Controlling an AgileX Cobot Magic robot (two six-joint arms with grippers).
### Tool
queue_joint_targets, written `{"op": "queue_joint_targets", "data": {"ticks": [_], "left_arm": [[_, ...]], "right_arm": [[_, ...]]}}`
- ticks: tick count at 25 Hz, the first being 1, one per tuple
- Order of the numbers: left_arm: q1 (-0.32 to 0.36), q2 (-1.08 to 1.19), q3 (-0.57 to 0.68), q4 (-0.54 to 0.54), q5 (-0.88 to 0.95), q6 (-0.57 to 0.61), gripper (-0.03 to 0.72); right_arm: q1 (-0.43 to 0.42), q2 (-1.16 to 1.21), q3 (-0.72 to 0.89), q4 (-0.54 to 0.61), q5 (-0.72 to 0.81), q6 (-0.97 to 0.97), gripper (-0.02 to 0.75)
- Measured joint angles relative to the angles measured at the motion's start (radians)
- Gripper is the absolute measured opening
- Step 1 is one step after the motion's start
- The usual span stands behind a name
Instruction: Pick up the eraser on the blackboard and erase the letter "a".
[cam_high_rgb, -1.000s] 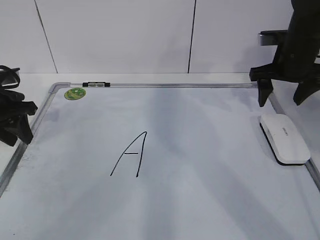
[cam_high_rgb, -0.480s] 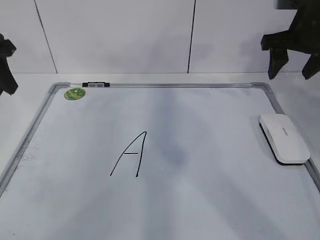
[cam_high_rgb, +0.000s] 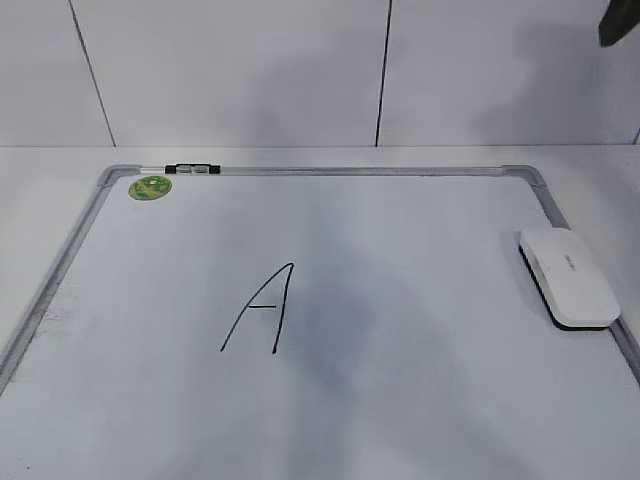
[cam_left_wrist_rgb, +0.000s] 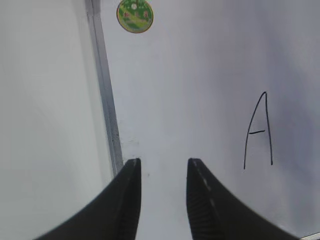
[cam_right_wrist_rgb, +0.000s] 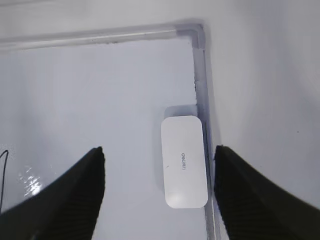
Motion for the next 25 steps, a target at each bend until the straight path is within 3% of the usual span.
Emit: {"op": "queue_joint_targets", "data": {"ticks": [7,14,25], "left_arm": [[0.0,-0.192,0.0,0.031,0.007,-0.029,0.235],[0.0,-0.419,-0.002,0.072,0.027,-0.051,0.235],[-0.03,-0.685,0.051,0.027,0.039,-0.083,0.235]], "right_arm": [[0.0,-0.234,0.079,0.015,0.01,-0.005,0.545],[0.0,-0.493,0.266,0.022,0.018,-0.006,0.545],[0.0,-0.818,0.436,0.028,0.025,-0.016,0.543]]}}
